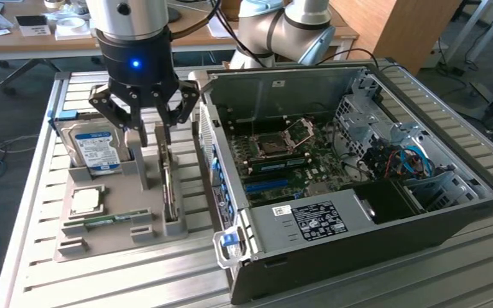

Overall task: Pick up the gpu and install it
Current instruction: 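Pick up the gpu and move the gpu toward the slot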

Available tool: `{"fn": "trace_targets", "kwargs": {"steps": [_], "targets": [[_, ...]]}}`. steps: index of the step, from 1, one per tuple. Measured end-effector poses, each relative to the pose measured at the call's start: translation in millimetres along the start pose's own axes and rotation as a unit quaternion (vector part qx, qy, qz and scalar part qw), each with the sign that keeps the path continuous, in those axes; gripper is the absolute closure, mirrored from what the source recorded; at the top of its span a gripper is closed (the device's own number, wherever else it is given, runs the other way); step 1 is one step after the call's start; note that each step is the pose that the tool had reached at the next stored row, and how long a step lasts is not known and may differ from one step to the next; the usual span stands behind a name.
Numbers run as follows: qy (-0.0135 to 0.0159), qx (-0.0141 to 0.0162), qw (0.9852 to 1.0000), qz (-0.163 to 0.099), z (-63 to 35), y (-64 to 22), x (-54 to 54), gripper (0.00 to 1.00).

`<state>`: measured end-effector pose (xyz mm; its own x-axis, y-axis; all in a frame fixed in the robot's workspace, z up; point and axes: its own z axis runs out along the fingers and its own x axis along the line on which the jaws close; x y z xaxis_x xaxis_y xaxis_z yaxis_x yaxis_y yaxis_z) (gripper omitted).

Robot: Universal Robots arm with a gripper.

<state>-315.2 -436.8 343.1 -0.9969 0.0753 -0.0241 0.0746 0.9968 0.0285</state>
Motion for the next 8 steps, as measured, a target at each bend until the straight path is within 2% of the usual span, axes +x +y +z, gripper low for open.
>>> {"fn": "trace_targets", "kwargs": {"steps": [8], "targets": [[0.0000, 0.0000, 1.0000, 0.000, 1.0, 0.0, 0.0, 0.59]]}}
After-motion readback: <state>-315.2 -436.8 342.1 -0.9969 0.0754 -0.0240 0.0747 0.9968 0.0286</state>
